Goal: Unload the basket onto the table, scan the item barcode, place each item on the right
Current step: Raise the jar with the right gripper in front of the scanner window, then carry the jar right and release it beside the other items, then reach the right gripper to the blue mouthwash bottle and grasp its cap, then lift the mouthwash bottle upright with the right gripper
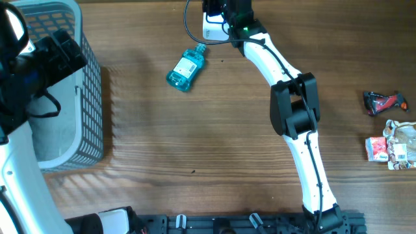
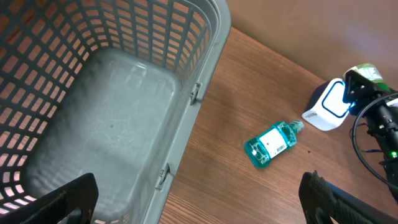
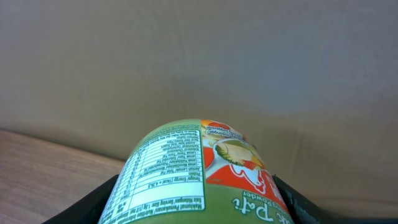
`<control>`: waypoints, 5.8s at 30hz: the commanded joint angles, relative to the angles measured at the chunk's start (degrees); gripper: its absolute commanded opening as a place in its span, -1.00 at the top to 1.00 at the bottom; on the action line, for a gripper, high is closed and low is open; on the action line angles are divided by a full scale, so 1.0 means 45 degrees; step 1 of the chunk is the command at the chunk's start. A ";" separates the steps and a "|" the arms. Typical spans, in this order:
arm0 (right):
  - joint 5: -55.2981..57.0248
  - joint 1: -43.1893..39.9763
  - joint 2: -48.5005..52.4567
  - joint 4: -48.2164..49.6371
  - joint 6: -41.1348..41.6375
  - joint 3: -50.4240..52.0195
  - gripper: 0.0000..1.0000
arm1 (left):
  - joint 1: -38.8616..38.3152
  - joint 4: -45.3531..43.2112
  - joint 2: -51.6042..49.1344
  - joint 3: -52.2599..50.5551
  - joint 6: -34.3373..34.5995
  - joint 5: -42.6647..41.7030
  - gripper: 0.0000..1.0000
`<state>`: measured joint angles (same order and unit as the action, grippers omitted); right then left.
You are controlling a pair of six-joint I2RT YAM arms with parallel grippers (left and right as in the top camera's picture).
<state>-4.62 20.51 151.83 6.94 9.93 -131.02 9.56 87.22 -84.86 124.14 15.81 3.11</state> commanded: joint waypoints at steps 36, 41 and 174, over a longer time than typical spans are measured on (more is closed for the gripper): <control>0.4537 -0.6615 -0.7082 -1.7665 0.5032 -0.0063 0.07 | 0.0102 -0.0019 -0.0015 0.0107 0.0015 -0.0058 -1.00; 0.2730 -0.9063 -0.6154 -1.7141 0.5192 -0.0034 0.07 | 0.0102 -0.0019 -0.0015 0.0107 0.0015 -0.0063 -1.00; 0.4002 0.2312 -0.4493 -1.9535 1.0229 0.0044 0.70 | 0.0102 -0.0019 -0.0015 0.0107 0.0015 -0.0058 -1.00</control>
<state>15.03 30.61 134.28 -80.36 57.58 -130.58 9.56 87.24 -84.86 124.14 15.81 3.11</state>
